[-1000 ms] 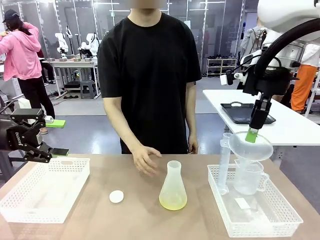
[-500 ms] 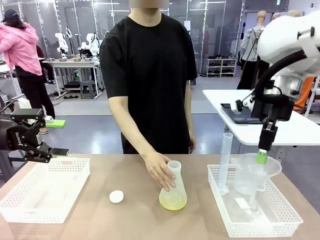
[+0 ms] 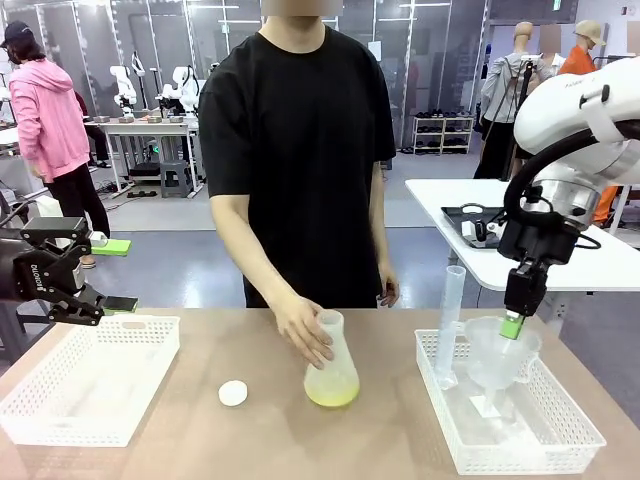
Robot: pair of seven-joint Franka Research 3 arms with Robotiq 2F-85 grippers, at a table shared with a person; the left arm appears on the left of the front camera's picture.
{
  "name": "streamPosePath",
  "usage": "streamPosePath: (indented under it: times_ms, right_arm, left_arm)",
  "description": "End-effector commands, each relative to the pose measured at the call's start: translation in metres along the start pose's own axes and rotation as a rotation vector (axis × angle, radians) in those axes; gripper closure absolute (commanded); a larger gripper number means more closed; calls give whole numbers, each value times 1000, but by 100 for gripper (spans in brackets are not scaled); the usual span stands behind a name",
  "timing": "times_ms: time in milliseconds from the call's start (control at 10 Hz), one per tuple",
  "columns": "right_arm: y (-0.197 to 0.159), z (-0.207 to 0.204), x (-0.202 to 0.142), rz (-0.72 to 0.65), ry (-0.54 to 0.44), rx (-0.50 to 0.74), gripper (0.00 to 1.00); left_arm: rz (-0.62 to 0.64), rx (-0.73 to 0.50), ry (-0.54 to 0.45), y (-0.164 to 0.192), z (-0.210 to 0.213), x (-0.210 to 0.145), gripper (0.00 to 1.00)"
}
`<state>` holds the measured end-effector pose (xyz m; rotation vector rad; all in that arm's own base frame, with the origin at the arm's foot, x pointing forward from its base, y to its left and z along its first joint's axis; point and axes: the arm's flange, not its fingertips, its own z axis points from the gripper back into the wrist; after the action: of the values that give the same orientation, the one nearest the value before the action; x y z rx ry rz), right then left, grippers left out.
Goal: Prepare the solutions needed for the experiment.
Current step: Once the solution is in the Big flask , pick up the Plastic Funnel and place it back into the right Organizing basket.
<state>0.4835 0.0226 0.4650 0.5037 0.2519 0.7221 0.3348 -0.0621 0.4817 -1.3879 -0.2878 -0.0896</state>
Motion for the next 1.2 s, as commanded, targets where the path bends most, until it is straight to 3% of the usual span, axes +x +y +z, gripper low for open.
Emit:
streamPosePath:
  times_ms: [0, 300, 500, 800, 1000, 1100]
  right_arm:
    - [-9, -9, 4, -63, -6, -14, 96]
    - [-24, -14, 1, -116, -27, -39, 96]
    - [-27, -17, 1, -123, -29, -34, 83]
    - [-30, -16, 2, -138, -46, -48, 51]
    - [-28, -12, 5, -200, -46, -61, 46]
    - [-31, -12, 1, -124, -40, -36, 46]
  left_arm:
    - [-3, -23, -2, -2, -2, 1, 0]
    - [-3, -23, -2, -2, -2, 1, 0]
    - [-3, -23, -2, -2, -2, 1, 0]
    - [-3, -23, -2, -2, -2, 1, 0]
    - [-3, -23, -2, -2, -2, 1, 0]
    - [-3, -23, -2, -2, -2, 1, 0]
